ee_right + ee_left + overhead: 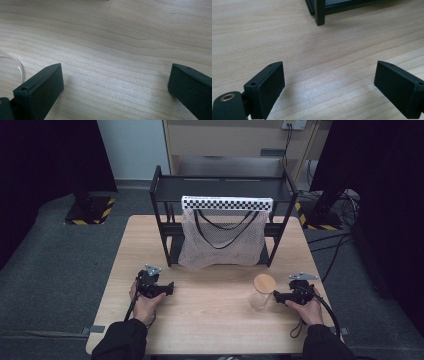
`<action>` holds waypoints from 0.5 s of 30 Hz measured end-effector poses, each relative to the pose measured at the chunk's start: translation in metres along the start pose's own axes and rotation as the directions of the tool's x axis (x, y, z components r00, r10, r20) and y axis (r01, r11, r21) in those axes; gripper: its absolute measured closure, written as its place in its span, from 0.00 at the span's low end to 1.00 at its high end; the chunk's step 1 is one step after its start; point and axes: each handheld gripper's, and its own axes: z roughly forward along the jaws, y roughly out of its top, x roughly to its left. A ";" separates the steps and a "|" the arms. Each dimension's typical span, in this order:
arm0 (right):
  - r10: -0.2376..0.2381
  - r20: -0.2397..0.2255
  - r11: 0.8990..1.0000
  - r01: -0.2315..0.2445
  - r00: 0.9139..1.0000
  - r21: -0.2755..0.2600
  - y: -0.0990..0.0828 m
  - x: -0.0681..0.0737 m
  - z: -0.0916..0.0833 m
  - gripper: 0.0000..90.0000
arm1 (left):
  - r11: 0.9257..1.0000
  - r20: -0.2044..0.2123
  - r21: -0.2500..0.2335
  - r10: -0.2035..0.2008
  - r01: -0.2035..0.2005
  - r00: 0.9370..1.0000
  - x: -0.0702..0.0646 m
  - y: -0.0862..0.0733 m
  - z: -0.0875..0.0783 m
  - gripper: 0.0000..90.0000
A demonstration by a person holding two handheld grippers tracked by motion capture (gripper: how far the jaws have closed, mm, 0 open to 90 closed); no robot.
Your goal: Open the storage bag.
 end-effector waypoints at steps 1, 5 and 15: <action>0.000 0.001 1.000 0.000 1.000 -0.002 0.000 0.000 0.000 0.01 | 1.000 0.001 -0.010 0.016 -0.016 1.000 -0.002 0.002 -0.002 0.09; 0.000 0.000 1.000 0.000 1.000 -0.004 0.000 0.000 0.000 0.01 | 0.998 0.003 -0.045 0.040 -0.040 0.999 -0.007 0.006 -0.009 0.09; 0.000 -0.002 1.000 0.000 1.000 -0.007 -0.001 0.000 0.000 0.01 | 0.975 -0.016 -0.181 0.131 -0.131 0.991 -0.021 0.026 -0.039 0.09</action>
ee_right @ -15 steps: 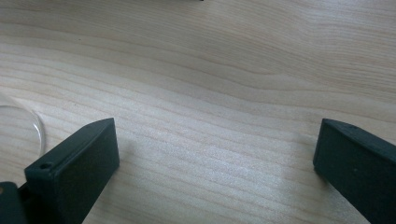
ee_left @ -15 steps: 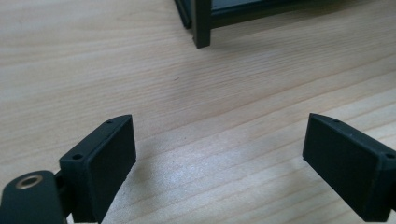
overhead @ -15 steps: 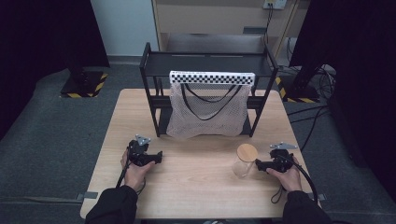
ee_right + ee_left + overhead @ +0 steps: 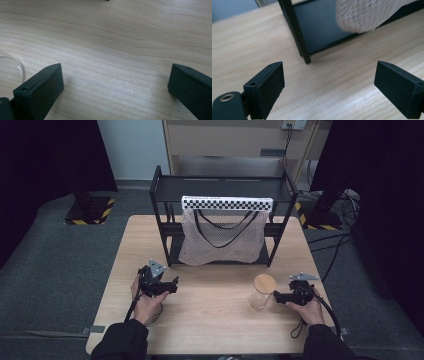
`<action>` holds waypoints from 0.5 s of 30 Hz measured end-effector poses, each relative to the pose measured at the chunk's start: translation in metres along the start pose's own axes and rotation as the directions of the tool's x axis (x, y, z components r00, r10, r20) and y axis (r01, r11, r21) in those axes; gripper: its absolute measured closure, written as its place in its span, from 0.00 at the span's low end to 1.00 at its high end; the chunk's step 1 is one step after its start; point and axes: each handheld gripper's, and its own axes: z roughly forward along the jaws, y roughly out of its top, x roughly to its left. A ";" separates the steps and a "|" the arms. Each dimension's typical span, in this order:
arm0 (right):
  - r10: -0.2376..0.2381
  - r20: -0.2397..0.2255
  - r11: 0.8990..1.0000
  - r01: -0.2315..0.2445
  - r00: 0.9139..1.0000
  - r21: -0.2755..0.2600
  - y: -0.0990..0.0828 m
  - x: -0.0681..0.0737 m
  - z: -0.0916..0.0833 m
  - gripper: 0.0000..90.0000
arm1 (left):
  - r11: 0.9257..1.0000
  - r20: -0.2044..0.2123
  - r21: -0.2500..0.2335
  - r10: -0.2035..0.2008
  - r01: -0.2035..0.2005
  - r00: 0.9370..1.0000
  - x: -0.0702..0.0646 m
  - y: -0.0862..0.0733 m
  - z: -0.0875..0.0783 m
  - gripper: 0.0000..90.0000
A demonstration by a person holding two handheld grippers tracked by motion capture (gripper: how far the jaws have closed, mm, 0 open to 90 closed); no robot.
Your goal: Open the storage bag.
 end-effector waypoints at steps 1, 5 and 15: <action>0.000 0.000 1.000 0.000 1.000 0.000 0.000 0.000 0.000 0.01 | 1.000 0.000 -0.010 0.002 -0.002 1.000 -0.001 0.002 -0.002 0.09; 0.000 0.000 1.000 0.000 1.000 0.000 0.000 0.000 0.000 0.01 | 0.999 0.004 -0.039 0.009 -0.009 1.000 -0.002 0.008 -0.009 0.09; -0.007 -0.005 1.000 0.007 1.000 -0.004 0.000 -0.001 0.000 0.01 | 0.989 -0.001 -0.124 0.080 -0.080 0.997 -0.006 0.030 -0.026 0.09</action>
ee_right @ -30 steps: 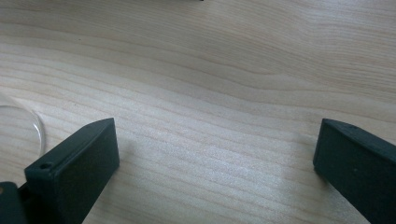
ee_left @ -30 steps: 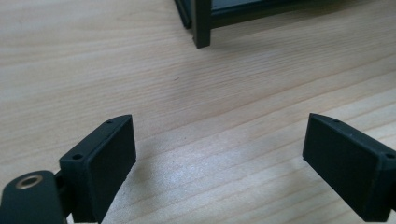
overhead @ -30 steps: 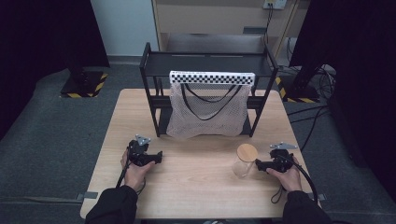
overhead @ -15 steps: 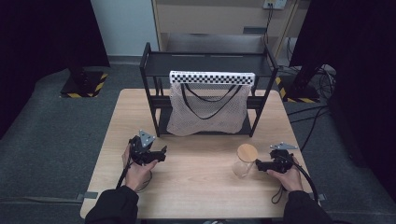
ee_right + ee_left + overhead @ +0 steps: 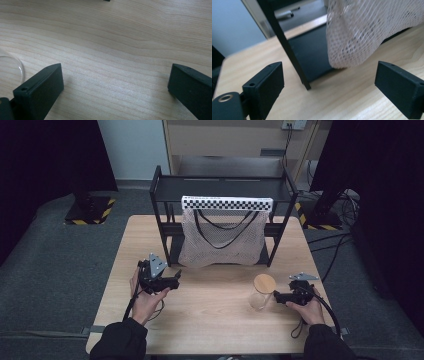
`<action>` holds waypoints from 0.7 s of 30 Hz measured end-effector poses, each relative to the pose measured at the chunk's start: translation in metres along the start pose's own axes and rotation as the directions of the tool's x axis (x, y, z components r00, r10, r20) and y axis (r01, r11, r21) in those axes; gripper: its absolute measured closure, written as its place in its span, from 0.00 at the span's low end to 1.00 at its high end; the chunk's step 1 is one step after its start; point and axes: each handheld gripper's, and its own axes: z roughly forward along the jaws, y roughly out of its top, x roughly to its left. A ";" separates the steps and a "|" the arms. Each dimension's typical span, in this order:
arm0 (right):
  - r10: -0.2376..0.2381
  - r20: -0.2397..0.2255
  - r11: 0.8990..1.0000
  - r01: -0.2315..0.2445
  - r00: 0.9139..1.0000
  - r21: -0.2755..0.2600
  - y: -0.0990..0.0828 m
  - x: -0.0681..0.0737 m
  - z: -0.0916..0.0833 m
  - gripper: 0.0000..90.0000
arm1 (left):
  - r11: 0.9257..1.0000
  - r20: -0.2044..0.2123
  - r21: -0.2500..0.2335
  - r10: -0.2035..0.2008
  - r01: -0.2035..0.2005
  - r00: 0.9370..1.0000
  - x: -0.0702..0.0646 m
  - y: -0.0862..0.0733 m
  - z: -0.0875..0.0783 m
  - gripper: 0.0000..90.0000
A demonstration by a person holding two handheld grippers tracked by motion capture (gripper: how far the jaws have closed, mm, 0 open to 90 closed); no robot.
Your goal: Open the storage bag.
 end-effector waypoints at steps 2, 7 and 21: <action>0.002 0.000 1.000 -0.002 1.000 -0.001 0.000 0.000 0.000 0.01 | 1.000 -0.001 -0.018 0.018 -0.018 1.000 -0.002 0.009 -0.002 0.09; 0.002 0.001 1.000 -0.002 1.000 -0.009 -0.001 0.000 0.000 0.01 | 0.996 -0.005 -0.043 0.083 -0.084 0.996 -0.005 0.023 -0.005 0.10; 0.000 0.000 1.000 0.000 1.000 -0.012 -0.001 0.000 0.000 0.01 | 0.969 0.003 -0.111 0.223 -0.221 0.975 -0.013 0.059 -0.010 0.10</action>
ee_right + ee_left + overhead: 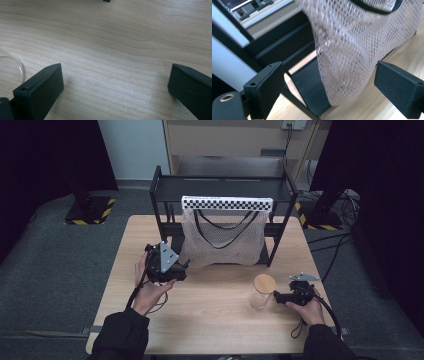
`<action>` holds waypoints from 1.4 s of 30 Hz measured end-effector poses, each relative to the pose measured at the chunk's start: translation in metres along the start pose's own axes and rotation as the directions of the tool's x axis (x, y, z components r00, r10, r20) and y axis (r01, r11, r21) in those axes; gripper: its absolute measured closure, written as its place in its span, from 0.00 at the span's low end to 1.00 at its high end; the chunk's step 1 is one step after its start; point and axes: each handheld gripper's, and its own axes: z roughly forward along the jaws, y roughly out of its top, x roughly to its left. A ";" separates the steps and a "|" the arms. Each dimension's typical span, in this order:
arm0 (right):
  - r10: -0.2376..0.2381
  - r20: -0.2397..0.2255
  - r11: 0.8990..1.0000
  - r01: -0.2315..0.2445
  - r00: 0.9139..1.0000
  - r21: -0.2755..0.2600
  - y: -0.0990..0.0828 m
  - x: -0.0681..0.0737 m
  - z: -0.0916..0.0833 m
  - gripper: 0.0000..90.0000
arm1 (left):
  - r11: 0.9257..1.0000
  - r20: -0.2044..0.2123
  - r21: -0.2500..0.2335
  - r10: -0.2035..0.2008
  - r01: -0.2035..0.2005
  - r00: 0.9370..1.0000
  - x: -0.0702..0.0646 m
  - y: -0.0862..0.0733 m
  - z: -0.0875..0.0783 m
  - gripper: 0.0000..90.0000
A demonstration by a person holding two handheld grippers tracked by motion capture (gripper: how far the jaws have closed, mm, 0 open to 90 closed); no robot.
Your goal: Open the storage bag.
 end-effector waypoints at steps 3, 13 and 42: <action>0.001 0.000 1.000 -0.001 1.000 0.000 0.000 0.000 0.000 0.01 | 0.999 0.006 -0.013 0.031 -0.031 0.999 -0.002 0.009 0.002 0.10; 0.001 -0.001 1.000 -0.001 1.000 -0.002 0.000 0.000 0.000 0.01 | 0.993 0.020 -0.022 0.120 -0.119 0.993 -0.014 0.026 0.010 0.11; 0.000 -0.003 1.000 0.000 1.000 -0.006 -0.001 0.000 0.000 0.01 | 0.909 0.094 -0.086 0.415 -0.408 0.905 -0.045 0.066 0.036 0.17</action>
